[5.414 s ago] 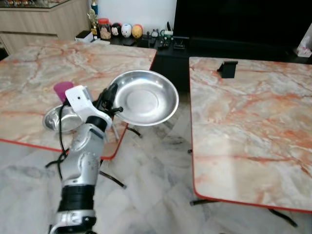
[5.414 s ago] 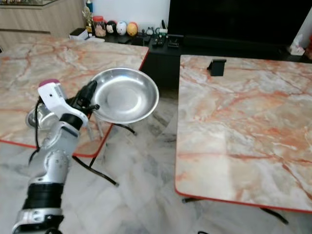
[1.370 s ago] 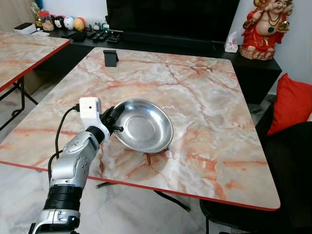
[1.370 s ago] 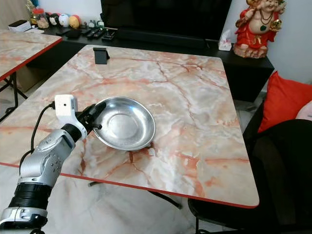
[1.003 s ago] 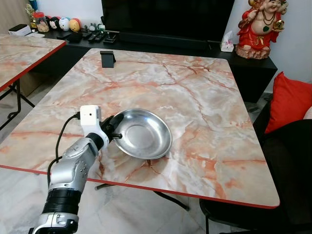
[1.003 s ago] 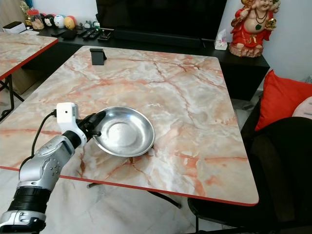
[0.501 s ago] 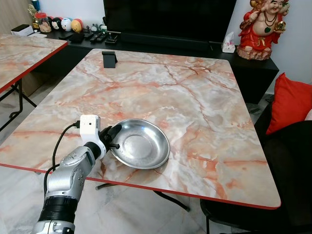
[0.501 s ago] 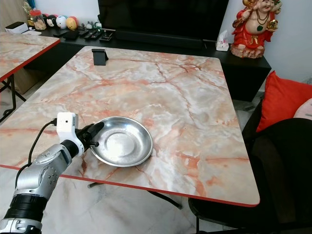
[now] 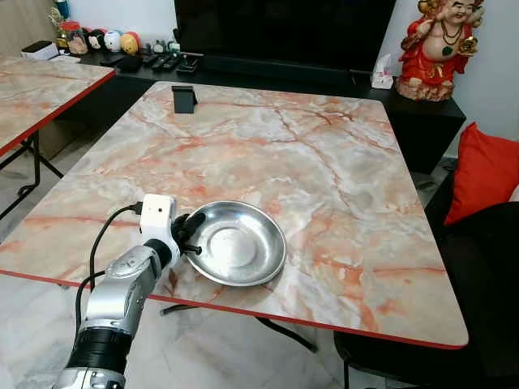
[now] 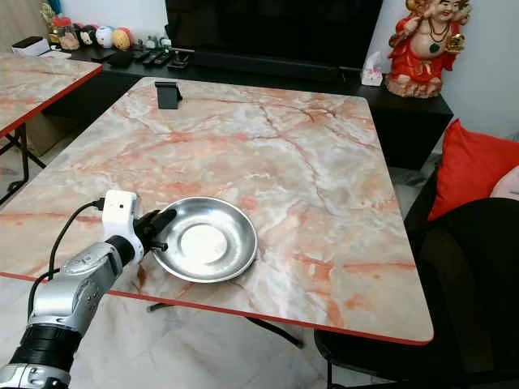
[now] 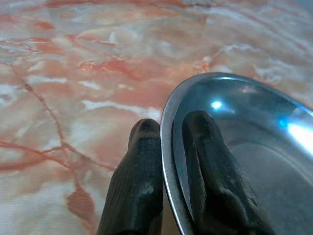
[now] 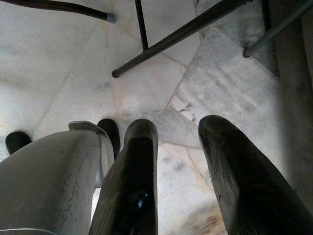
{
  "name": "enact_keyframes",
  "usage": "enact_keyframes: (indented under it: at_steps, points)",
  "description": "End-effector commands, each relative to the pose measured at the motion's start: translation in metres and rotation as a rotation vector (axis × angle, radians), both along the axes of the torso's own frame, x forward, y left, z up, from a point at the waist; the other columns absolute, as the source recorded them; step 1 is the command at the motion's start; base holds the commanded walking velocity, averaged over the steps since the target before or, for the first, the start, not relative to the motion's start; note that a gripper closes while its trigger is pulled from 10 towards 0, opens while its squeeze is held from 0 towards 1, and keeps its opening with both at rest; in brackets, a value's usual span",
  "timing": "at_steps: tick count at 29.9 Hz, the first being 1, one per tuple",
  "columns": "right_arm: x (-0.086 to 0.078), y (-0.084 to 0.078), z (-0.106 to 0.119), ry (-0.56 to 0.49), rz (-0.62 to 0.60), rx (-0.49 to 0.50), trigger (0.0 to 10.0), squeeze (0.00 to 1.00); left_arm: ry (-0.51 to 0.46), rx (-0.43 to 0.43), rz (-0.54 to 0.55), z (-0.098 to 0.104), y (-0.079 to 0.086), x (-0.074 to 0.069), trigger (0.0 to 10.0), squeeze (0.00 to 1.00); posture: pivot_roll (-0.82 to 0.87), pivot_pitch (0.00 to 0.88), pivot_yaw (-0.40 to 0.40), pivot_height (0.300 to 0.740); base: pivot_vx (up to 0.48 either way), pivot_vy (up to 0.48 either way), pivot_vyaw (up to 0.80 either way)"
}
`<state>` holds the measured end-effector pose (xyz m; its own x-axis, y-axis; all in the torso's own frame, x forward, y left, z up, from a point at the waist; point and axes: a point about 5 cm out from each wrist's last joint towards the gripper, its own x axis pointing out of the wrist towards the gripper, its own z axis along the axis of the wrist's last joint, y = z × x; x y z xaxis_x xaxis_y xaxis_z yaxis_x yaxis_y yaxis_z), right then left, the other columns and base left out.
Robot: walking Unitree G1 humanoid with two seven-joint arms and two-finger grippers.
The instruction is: Setting the table
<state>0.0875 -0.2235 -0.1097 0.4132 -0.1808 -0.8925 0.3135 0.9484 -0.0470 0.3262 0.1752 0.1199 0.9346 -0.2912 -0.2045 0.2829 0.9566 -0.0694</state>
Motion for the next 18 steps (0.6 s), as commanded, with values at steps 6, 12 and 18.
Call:
enact_keyframes:
  at_steps: [6,12,18]
  points:
    - [-0.0001,-0.0006,0.0000,0.005,0.004,-0.002,10.0,0.00,0.053,0.101,-0.011,-0.0137,0.0013,-0.0035,10.0,0.00,0.12,0.000,-0.072,0.728,0.000,0.000,0.00]
    - [-0.0001,-0.0007,0.0000,0.005,0.001,-0.002,10.0,0.00,0.064,0.145,-0.025,-0.0173,-0.0004,-0.0040,10.0,0.00,0.12,0.000,-0.074,0.728,0.000,0.000,0.00]
    - [0.0000,-0.0006,0.0000,0.005,0.002,-0.001,10.0,0.00,0.069,0.157,-0.031,-0.0192,-0.0011,-0.0042,10.0,0.78,0.12,0.000,-0.073,0.728,0.000,0.000,0.00]
